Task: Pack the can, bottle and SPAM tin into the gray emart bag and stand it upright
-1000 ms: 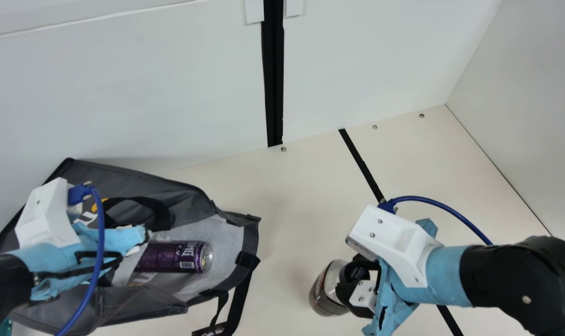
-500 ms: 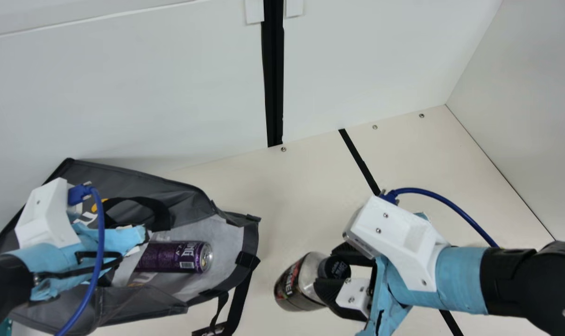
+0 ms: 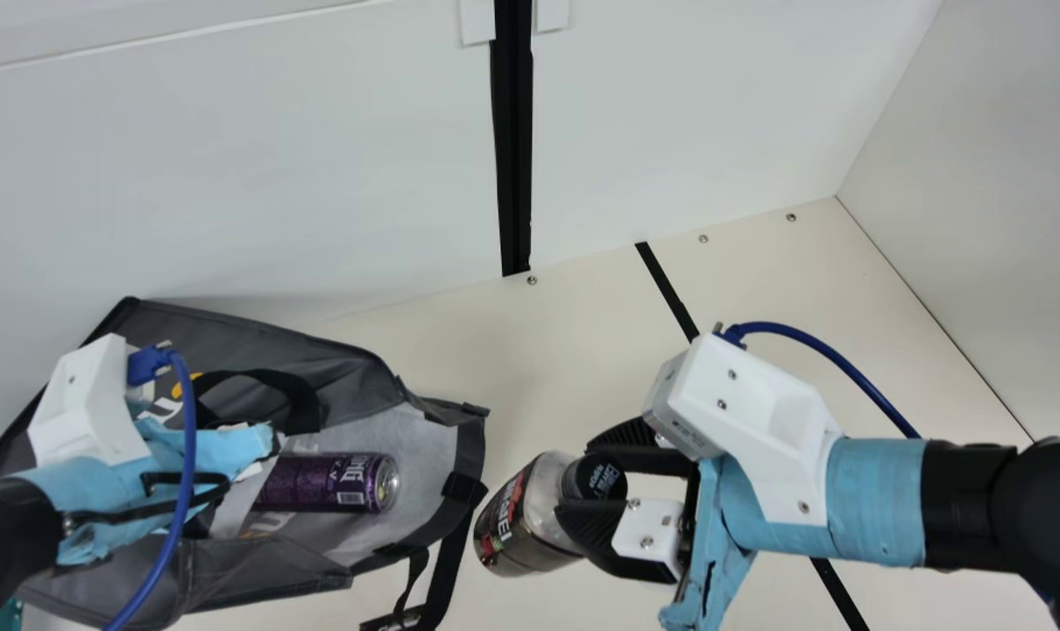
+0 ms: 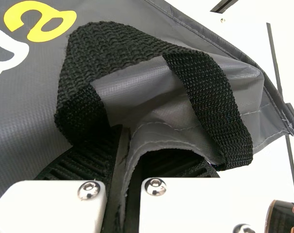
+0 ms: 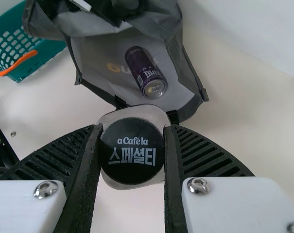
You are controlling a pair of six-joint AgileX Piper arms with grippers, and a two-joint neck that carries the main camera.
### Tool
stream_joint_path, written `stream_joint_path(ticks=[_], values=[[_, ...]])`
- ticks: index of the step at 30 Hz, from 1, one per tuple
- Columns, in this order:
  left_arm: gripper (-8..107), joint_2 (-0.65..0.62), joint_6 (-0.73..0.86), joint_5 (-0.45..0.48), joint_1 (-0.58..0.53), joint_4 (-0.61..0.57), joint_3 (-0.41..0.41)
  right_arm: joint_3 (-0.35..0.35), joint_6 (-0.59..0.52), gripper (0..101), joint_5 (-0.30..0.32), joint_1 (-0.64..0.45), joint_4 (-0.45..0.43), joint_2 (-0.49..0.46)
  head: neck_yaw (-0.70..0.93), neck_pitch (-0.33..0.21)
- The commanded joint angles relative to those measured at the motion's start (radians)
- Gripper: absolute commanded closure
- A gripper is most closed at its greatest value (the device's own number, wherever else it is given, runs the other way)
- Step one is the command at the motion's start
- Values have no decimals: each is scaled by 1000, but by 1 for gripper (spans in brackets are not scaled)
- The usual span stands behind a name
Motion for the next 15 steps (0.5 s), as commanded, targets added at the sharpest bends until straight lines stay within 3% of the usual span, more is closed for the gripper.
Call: stream_joint_path(ticks=[1, 15], values=[[107, 0, 0, 0, 0, 0, 0, 0, -22, 101, 1, -6, 27, 6, -2, -23], [107, 0, 0, 0, 0, 0, 0, 2, -161, 101, 1, -39, 139, 83, -2, -23]])
